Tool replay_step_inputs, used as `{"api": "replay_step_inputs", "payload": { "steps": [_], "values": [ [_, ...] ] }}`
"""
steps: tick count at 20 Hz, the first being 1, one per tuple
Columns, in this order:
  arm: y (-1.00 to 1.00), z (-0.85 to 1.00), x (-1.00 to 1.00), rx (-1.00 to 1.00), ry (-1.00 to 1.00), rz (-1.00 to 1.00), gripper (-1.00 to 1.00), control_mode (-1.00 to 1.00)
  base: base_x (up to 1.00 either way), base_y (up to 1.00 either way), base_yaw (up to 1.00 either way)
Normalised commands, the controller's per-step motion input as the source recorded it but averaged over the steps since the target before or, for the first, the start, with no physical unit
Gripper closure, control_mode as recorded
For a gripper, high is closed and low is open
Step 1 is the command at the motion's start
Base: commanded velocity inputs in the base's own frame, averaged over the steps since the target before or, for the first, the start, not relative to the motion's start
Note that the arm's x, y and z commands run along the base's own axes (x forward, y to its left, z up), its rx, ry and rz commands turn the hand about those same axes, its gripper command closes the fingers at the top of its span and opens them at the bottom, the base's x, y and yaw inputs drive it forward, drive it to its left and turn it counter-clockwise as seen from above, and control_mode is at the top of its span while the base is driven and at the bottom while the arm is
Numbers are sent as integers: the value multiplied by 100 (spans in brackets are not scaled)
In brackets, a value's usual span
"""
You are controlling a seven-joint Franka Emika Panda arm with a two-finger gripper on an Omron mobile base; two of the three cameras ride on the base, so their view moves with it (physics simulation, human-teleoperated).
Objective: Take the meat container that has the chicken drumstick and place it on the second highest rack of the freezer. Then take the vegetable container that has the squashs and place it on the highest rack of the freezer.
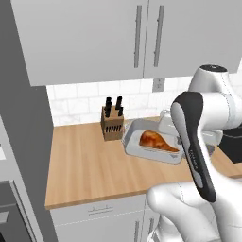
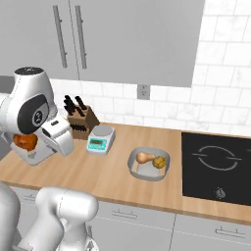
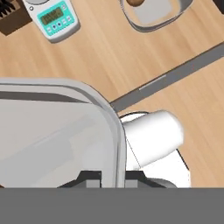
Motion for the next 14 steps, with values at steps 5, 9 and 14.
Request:
{"api": "replay_step_inputs", "payload": {
  "steps": [5,9,14],
  "values": [
    [0,23,-63,0,15,0,100,-100,0,0,0],
    [0,1,-47,1,18,2,100,-100,0,0,0],
    [0,0,0,0,0,0,100,100,-83,2,0]
  ]
}}
